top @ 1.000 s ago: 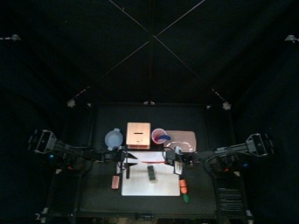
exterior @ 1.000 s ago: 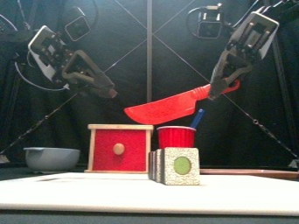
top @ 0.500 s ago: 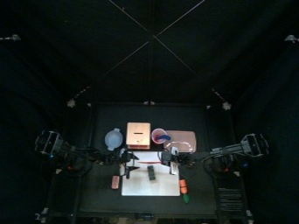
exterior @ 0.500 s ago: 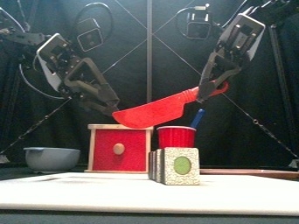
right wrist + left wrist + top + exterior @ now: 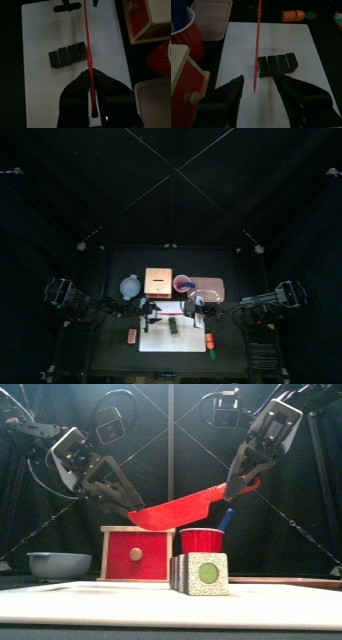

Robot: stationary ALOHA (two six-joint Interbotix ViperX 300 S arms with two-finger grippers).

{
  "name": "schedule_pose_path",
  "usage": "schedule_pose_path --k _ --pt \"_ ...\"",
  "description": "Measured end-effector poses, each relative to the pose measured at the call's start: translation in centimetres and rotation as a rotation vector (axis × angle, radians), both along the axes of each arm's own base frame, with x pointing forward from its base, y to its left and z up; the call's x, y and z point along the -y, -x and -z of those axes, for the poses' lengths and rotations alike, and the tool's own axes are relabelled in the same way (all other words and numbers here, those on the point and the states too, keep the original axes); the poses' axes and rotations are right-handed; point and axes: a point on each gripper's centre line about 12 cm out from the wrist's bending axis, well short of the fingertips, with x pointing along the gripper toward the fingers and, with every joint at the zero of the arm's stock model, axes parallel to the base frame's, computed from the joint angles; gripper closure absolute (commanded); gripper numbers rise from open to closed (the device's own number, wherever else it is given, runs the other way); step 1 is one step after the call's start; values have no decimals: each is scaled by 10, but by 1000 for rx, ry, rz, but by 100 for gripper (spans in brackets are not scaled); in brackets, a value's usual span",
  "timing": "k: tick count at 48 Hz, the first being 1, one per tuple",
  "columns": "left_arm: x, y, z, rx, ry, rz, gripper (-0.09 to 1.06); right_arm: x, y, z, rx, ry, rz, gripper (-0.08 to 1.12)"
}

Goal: Place sushi on board then cut the sushi with the knife then place the pieces on the plate
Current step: Grasp knife edge with left hand

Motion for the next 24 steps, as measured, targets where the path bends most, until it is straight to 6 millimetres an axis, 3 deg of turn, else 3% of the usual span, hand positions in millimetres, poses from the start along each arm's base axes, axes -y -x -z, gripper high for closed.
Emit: schedule_pose_path --k 24 --pt "1 -5 6 -25 1 3 40 -4 -1 6 -17 1 -10 63"
